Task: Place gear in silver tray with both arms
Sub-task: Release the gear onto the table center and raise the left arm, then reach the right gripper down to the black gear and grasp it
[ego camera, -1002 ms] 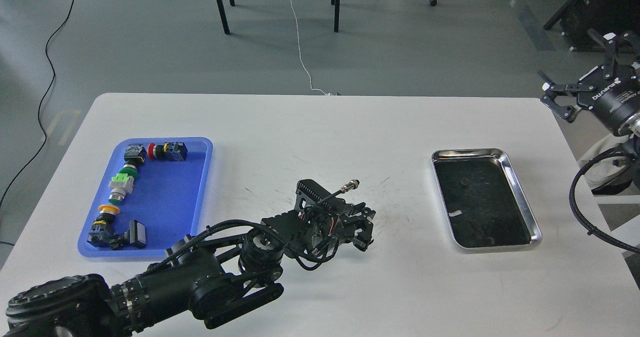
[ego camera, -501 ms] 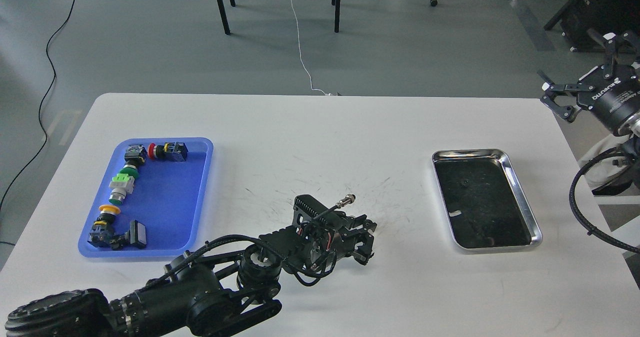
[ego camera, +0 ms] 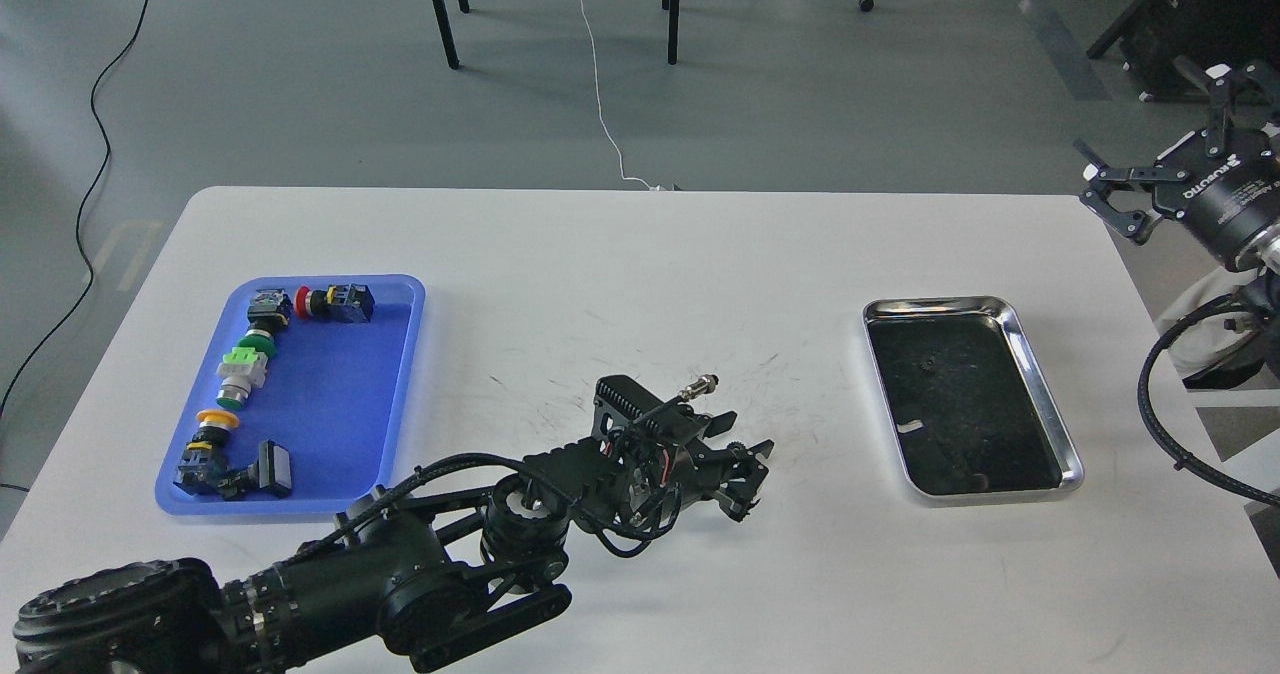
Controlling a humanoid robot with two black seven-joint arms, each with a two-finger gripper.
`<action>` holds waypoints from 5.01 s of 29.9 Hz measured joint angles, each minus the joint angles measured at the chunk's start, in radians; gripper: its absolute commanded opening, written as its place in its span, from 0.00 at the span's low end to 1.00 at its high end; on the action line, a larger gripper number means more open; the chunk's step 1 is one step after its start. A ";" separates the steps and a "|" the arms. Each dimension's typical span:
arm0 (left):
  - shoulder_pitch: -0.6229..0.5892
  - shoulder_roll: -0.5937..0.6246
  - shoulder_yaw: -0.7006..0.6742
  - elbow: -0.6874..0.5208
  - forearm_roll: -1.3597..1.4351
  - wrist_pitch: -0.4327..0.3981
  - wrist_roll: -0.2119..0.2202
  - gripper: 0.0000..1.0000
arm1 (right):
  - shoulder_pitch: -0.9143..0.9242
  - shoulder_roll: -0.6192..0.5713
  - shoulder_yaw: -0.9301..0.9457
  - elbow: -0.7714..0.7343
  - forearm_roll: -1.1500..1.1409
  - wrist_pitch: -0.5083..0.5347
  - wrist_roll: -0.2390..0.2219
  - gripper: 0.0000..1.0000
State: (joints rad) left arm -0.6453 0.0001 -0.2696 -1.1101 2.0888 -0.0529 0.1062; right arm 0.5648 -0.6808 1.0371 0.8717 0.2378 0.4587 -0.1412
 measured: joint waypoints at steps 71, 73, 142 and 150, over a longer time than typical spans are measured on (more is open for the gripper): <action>0.253 0.376 -0.971 -0.142 -1.260 0.180 -0.078 0.98 | 1.067 0.676 -1.806 0.250 -0.486 0.030 -0.151 0.98; 0.253 0.383 -0.971 -0.142 -1.261 0.180 -0.082 0.98 | 1.068 0.679 -1.813 0.236 -0.473 0.030 -0.152 0.97; 0.259 0.403 -0.973 -0.143 -1.267 0.182 -0.112 0.98 | 0.950 0.681 -1.826 0.109 -0.309 0.030 -0.222 0.42; 0.259 0.403 -0.973 -0.143 -1.267 0.182 -0.112 0.98 | 0.951 0.681 -1.826 0.108 -0.314 0.030 -0.227 0.06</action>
State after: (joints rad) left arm -0.3866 0.4034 -1.2426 -1.2528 0.8222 0.1289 -0.0061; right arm 1.5157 -0.0002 -0.7887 0.9802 -0.0759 0.4887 -0.3678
